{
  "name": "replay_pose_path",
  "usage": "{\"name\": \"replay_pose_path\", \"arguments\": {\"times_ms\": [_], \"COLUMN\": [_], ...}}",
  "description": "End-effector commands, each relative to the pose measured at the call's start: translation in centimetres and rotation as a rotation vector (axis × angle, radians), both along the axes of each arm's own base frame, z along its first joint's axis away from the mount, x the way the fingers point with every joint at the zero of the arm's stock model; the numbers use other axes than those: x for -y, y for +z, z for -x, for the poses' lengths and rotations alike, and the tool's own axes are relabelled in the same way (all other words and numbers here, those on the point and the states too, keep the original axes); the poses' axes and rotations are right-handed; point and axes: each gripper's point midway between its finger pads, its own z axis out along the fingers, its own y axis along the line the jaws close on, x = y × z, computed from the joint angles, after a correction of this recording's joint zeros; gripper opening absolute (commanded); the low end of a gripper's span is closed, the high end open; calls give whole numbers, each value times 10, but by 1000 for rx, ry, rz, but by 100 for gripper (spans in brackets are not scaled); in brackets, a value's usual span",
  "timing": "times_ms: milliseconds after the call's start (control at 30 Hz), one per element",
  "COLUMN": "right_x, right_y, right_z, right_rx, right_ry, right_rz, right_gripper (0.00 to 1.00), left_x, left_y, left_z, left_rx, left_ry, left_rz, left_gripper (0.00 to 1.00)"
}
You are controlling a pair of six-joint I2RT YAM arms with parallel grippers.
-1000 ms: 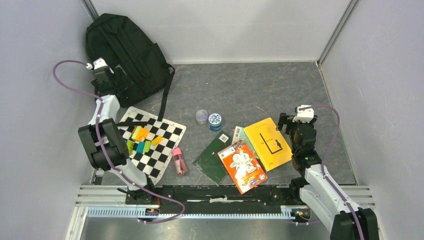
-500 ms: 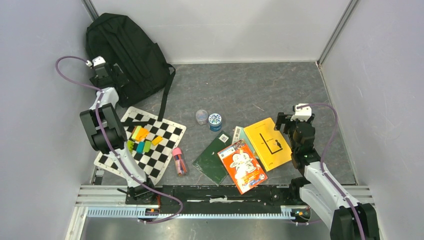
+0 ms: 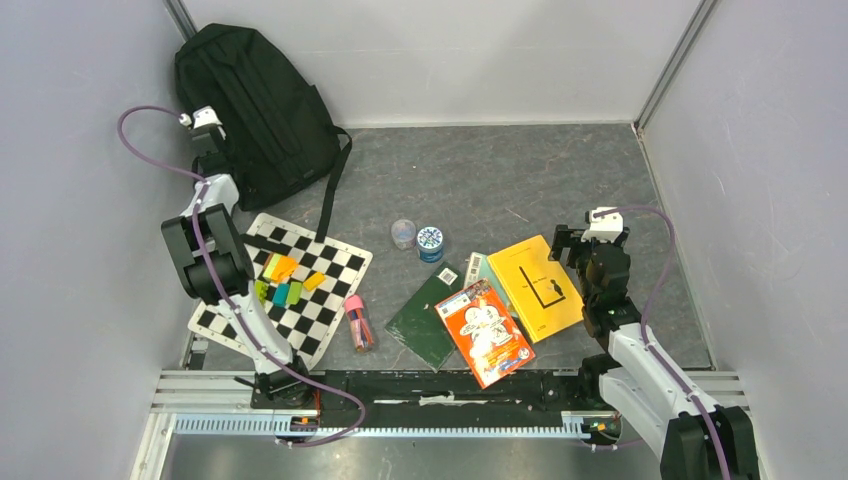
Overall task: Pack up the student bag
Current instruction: Pick up the student bag at the corner of the board, then adjust the student bag at the center of the board.
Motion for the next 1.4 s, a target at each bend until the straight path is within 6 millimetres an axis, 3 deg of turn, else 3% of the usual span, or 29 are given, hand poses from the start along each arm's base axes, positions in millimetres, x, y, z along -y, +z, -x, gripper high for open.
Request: {"name": "replay_pose_path", "arguments": {"times_ms": [0,133,233,533,667,700,833,1000,1133,1367], "right_x": [2,1,1,-2,-4,-5,-12,-24,-35,-82], "right_y": [31,32,31,29,30,30,24,9,31,117], "right_z": [-9,-9,-8,-4,-3,-2,-1,0,-6,-14], "right_rx": [90,94,95,99,102,101,89,34,37,158], "right_ry": [-11,-6,-3,15,28,31,63,119,162,376], "right_rz": [-3,-4,-5,-8,-12,-14,-43,-76,-115,-288], "right_gripper": [98,98,98,98,98,98,98,98,98,98], "left_x": [4,16,40,143,175,194,235,269,291,318], "left_y": [56,78,95,136,155,160,182,193,181,173], "left_z": [-6,-3,-3,12,30,34,56,90,119,166], "left_rx": [175,232,250,292,340,354,386,426,393,402], "left_ry": [-43,-56,-108,-271,-302,-329,-389,-466,-534,-635], "left_rz": [-64,-66,-119,-272,-271,-281,-319,-250,-201,-203], "left_gripper": [6,2,2,2,2,2,2,2,2,2]}}
